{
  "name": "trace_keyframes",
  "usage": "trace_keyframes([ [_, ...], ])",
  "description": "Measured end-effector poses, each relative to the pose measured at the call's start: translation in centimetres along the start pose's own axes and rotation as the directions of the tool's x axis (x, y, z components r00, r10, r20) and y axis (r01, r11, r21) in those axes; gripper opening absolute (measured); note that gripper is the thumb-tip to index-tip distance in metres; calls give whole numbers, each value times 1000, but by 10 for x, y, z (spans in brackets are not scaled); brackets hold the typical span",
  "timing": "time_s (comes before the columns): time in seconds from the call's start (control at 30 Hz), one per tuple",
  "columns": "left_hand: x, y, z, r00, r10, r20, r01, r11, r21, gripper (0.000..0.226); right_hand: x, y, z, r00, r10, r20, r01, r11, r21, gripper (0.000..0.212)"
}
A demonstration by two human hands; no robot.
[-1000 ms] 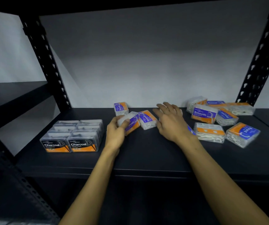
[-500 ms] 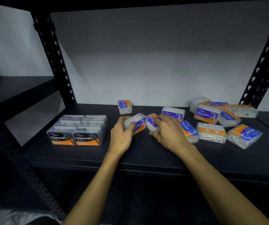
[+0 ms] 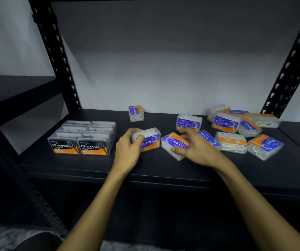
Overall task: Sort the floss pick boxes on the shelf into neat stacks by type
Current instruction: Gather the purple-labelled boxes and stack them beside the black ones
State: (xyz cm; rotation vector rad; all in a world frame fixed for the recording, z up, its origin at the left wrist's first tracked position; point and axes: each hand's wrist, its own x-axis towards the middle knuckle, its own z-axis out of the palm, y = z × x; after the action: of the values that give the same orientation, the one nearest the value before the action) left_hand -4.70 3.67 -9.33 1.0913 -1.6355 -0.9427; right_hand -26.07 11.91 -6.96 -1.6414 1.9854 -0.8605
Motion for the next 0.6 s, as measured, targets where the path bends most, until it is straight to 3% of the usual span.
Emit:
trace_keyframes([
  [0.13, -1, 0, -1, 1000, -27, 3, 27, 999, -39, 18, 2, -11, -5, 996, -18, 82, 22, 999, -41, 94],
  [0.23, -2, 0, -2, 999, -40, -2, 39, 998, -46, 18, 0, -21, -7, 993, -69, 94, 83, 985, -153, 97],
  [0.37, -3, 2, -4, 998, -62, 2, 62, 997, -54, 17, -2, -29, -9, 977, -165, 135, 206, 895, -396, 93],
  [0.6, -2, -1, -3, 998, 52, 21, -53, 997, 60, 22, 2, -37, -14, 956, -169, 238, 256, 878, -404, 65],
])
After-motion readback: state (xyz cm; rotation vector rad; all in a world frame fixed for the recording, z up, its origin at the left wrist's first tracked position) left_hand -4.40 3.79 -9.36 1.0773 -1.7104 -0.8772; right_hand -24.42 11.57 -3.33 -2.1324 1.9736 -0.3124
